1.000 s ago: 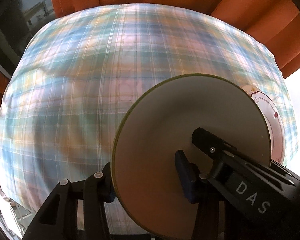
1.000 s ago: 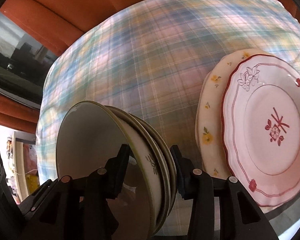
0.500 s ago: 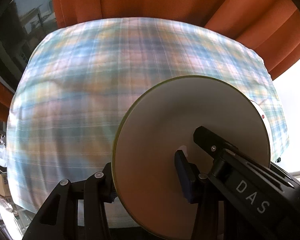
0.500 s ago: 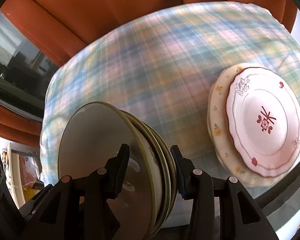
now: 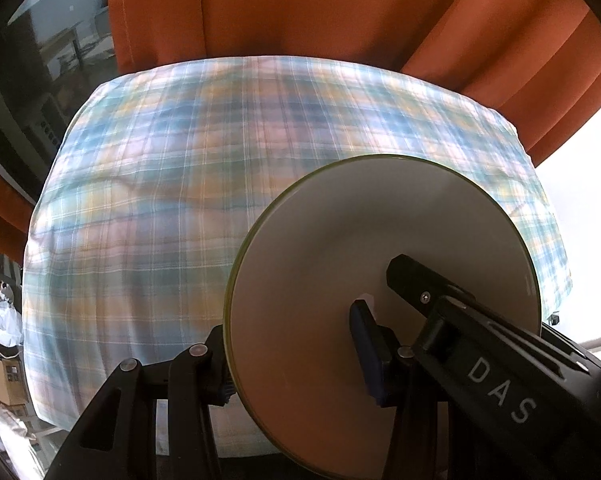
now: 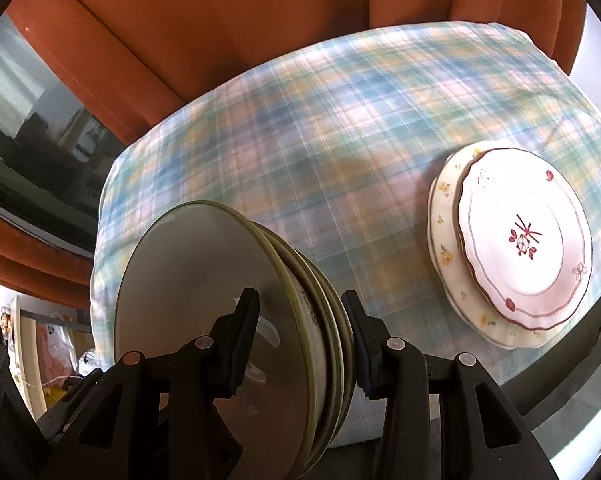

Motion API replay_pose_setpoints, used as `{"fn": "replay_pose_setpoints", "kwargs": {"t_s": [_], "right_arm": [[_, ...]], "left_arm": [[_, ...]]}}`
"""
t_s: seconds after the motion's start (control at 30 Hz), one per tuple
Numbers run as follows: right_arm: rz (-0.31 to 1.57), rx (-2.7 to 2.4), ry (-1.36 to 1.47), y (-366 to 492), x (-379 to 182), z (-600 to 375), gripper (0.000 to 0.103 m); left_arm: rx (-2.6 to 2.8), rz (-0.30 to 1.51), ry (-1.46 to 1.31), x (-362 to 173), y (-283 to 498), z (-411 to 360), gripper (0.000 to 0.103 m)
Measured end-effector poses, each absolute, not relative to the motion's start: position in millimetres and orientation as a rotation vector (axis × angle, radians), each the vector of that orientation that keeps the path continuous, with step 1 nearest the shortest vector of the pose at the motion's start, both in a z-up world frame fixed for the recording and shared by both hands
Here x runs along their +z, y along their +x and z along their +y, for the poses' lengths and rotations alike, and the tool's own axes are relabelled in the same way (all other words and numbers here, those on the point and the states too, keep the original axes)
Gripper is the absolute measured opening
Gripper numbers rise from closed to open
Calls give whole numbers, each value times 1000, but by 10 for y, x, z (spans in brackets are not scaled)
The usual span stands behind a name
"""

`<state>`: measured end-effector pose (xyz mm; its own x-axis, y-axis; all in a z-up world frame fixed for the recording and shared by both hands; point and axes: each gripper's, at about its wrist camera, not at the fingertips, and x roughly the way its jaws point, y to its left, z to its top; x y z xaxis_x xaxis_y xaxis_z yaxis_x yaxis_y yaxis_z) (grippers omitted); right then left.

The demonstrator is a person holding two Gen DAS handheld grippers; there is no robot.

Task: Organize plates and bowls
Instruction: 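Lower the plain plates with both tools onto the red-rimmed plate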

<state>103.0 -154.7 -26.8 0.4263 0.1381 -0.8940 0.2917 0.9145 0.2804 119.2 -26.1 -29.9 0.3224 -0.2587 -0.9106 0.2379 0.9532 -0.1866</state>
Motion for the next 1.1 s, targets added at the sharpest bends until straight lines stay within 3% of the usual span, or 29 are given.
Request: {"fn": "replay_pose_setpoints", "kwargs": {"t_s": [1.1], "right_arm": [[1128,63,334,1077,-192,-3118,46]], "left_arm": [[-182,1156,-116,-268,1044,-1909,47]]}}
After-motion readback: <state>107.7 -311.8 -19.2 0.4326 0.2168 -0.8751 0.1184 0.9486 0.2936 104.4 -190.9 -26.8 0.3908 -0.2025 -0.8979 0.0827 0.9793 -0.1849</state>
